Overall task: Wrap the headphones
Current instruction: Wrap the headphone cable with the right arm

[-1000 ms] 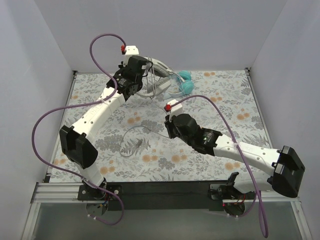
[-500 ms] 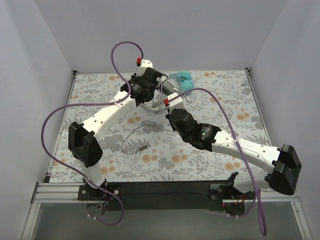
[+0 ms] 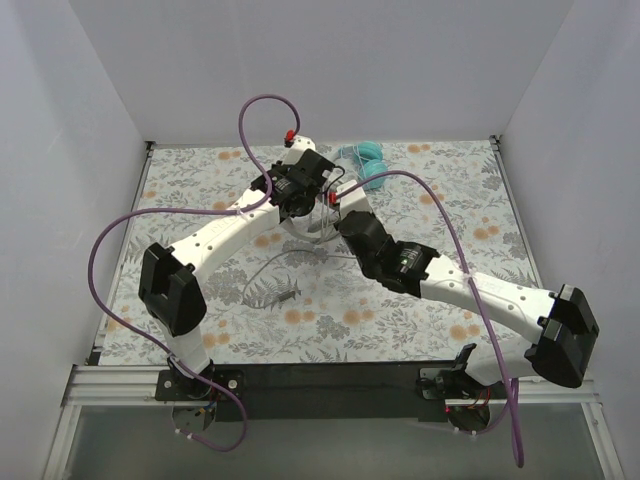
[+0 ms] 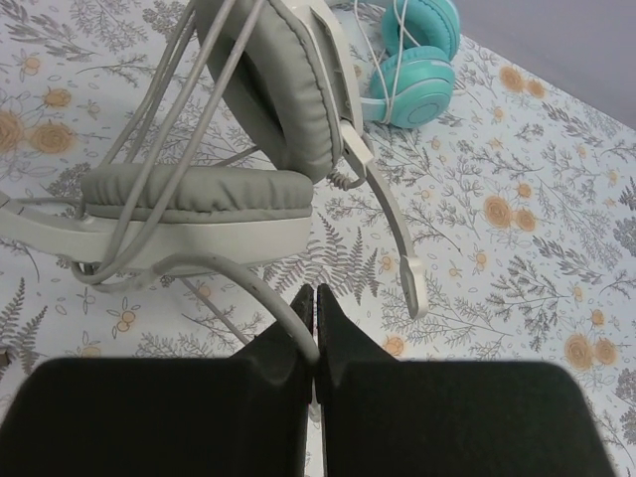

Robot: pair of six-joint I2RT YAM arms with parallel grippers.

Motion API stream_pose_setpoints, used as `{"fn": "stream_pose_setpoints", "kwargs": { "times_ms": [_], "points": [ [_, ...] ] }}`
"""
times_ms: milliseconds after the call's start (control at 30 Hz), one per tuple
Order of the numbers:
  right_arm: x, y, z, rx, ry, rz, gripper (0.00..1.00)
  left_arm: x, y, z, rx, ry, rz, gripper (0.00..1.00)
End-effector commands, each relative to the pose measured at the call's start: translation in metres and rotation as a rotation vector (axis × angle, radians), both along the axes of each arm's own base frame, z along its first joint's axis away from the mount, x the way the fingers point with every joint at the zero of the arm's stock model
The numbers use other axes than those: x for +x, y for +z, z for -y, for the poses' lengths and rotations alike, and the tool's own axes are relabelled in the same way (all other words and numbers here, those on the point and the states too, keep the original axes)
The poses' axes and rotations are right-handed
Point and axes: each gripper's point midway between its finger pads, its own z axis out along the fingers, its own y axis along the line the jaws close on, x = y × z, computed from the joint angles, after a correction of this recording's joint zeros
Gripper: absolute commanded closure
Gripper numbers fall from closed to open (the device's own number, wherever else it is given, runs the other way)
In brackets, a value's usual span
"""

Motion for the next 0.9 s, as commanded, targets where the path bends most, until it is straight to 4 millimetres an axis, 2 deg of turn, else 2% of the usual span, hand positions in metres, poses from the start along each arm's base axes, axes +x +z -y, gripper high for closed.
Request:
{"fn": "stream_pose_setpoints", "kwargs": {
  "times_ms": [0,133,267,567,867],
  "points": [
    [0.013,0.043,0.003,0.111,-0.044,0.087,0.95,-0.004,0.039,0.000,-0.088,0.015,0.107,1.00],
    [0.021,0.047,0.009,0.132,-0.060,0.097,0.95,-0.008,0.037,0.003,-0.080,-0.009,0.096,1.00],
    [0.027,0.051,0.016,0.148,-0.079,0.103,0.94,-0.011,0.036,-0.001,-0.055,-0.002,0.098,1.00],
    [0.037,0.061,0.037,0.163,-0.111,0.120,0.91,-0.013,0.047,-0.009,-0.018,0.004,0.121,1.00],
    [0.041,0.072,0.042,0.178,-0.099,0.136,0.86,-0.014,0.050,-0.008,-0.011,-0.005,0.126,1.00]
  ]
}}
